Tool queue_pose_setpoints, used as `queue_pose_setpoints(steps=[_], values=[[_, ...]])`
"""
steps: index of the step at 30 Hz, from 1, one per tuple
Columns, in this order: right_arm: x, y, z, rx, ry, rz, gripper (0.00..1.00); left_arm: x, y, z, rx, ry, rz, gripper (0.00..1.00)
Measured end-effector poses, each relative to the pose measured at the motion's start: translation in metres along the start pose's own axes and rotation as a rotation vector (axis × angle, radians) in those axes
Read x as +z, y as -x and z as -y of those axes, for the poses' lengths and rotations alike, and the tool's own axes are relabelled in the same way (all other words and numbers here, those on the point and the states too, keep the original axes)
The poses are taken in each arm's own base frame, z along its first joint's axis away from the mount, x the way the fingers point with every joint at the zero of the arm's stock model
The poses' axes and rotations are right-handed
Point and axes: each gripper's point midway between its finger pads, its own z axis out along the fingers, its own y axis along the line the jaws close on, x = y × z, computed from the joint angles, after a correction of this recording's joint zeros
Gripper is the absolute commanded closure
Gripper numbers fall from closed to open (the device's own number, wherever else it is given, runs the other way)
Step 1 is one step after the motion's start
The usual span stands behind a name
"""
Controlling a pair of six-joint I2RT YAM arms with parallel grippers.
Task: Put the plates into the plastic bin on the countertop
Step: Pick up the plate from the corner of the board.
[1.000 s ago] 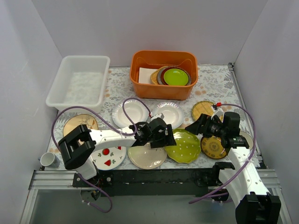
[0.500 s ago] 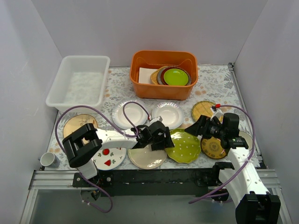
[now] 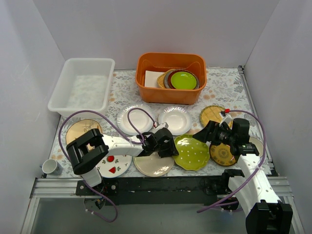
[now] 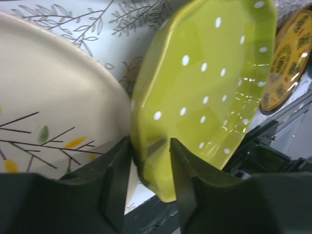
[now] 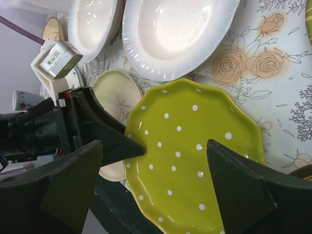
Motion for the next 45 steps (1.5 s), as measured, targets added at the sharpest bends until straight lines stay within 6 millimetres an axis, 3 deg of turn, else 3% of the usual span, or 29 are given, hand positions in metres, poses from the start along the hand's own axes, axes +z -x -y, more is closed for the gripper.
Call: queue_pose_setpoints(steps=[2, 5, 13, 22, 27, 32, 40, 45], values=[[0.0, -0.001, 0.0, 0.001, 0.001, -0.001, 0.05, 0.0, -0.001, -0.003, -0.002, 0.006, 0.0, 0.75], [0.002, -0.004, 0.003, 0.004, 0.0, -0.005, 0.05, 0.001, -0.001, -0.005, -0.006, 0.011, 0.0, 0.77], [0.003, -0.007, 0.006, 0.008, -0.002, -0.009, 0.05, -0.001, -0.003, -0.008, -0.027, 0.004, 0.005, 1.0], [0.003, -0.007, 0.005, 0.007, 0.002, -0.009, 0.05, -0.01, -0.008, -0.012, -0.039, 0.001, 0.004, 1.0], [0.003, -0.008, 0.004, 0.007, 0.007, -0.01, 0.05, -0.019, -0.005, -0.014, -0.036, 0.006, 0.022, 1.0], [0.003, -0.007, 0.004, 0.005, 0.012, -0.007, 0.05, -0.034, 0.004, -0.002, -0.023, -0.035, 0.061, 1.0], [0.003, -0.007, 0.002, -0.002, 0.025, -0.01, 0.04, -0.041, 0.005, -0.005, -0.002, -0.024, 0.067, 1.0], [0.004, -0.01, 0.003, -0.006, 0.032, -0.029, 0.03, -0.057, 0.006, -0.009, 0.009, -0.031, 0.083, 1.0]])
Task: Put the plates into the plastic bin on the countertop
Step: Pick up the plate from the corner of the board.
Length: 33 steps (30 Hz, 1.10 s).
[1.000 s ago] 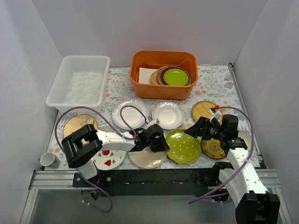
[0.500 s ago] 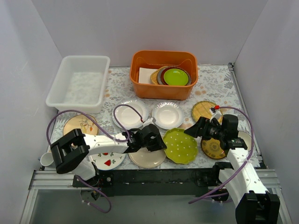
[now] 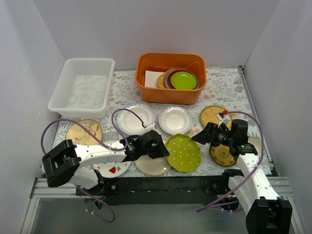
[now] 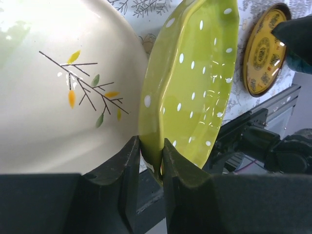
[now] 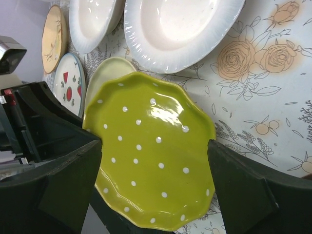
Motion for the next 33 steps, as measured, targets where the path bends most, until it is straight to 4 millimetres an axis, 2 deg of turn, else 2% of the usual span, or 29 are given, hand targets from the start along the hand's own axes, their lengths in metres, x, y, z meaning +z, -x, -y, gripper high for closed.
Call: queue_pose_setpoints(steps=[5, 12, 16, 18, 19, 20, 23, 25, 31, 33], values=[[0.002, -0.007, -0.002, -0.019, 0.039, -0.041, 0.02, -0.022, 0.007, 0.009, 0.016, -0.059, 0.03, 1.0], [-0.001, -0.012, -0.015, -0.061, 0.125, -0.077, 0.02, -0.065, 0.027, 0.034, 0.025, -0.192, 0.118, 1.0], [-0.003, -0.009, -0.031, -0.086, 0.217, -0.072, 0.1, -0.076, 0.034, 0.04, 0.027, -0.225, 0.149, 1.0], [-0.003, -0.009, -0.037, -0.092, 0.26, -0.067, 0.21, -0.077, 0.035, 0.04, 0.028, -0.226, 0.153, 1.0], [-0.004, -0.009, -0.039, -0.093, 0.277, -0.067, 0.32, -0.077, 0.035, 0.04, 0.029, -0.225, 0.153, 1.0], [-0.005, -0.01, -0.042, -0.093, 0.297, -0.066, 0.39, -0.077, 0.034, 0.04, 0.03, -0.223, 0.152, 1.0], [-0.007, -0.01, -0.05, -0.104, 0.352, -0.058, 0.98, -0.076, 0.034, 0.039, 0.035, -0.219, 0.151, 1.0], [-0.01, -0.008, -0.055, -0.098, 0.379, -0.052, 0.99, -0.073, 0.033, 0.033, 0.047, -0.2, 0.154, 1.0], [-0.011, -0.006, -0.058, -0.081, 0.387, -0.037, 0.99, -0.071, 0.035, 0.032, 0.064, -0.207, 0.17, 0.99], [-0.012, -0.005, -0.058, -0.09, 0.39, -0.031, 0.99, -0.071, 0.036, 0.032, 0.069, -0.213, 0.176, 0.88]])
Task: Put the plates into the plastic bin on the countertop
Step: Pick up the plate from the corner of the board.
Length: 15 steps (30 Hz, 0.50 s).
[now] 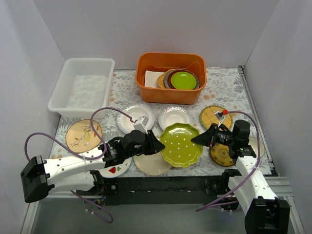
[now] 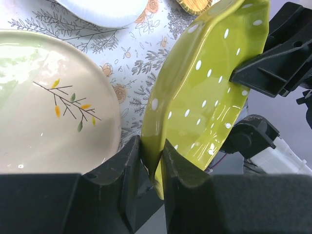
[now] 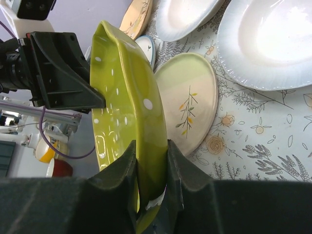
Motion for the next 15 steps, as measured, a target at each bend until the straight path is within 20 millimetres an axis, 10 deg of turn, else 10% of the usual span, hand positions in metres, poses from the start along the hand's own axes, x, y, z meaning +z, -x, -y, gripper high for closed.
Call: queue_pose_setpoints(steps=[6, 15], values=[[0.0, 0.002, -0.003, -0.011, 0.012, 0.005, 0.99, -0.002, 0.004, 0.007, 0.001, -0.03, 0.016, 0.53], [0.0, 0.007, -0.009, -0.073, 0.042, 0.05, 0.99, -0.001, 0.009, 0.019, -0.01, -0.09, 0.039, 0.5]])
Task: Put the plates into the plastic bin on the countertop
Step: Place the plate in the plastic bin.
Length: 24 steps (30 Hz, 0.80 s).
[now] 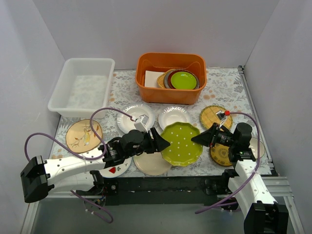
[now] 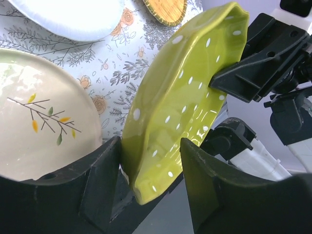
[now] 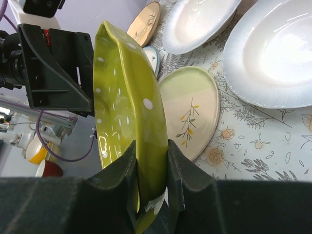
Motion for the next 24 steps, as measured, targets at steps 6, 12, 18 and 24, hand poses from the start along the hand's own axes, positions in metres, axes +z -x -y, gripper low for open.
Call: queue_pose_setpoints(steps=[6, 12, 18, 24], values=[[0.0, -0.001, -0.009, -0.008, 0.044, -0.006, 0.99, 0.01, 0.0, 0.008, -0.006, -0.036, 0.004, 0.53], [0.0, -0.005, -0.014, 0.007, 0.07, -0.024, 0.99, 0.016, -0.006, 0.009, 0.0, -0.053, -0.018, 0.69], [-0.001, -0.006, -0.015, 0.014, 0.075, -0.029, 0.99, 0.012, -0.004, 0.011, -0.003, -0.065, -0.012, 0.55], [0.0, -0.009, -0.016, 0.006, 0.084, -0.042, 0.99, 0.004, -0.001, 0.017, -0.012, -0.085, -0.007, 0.51]])
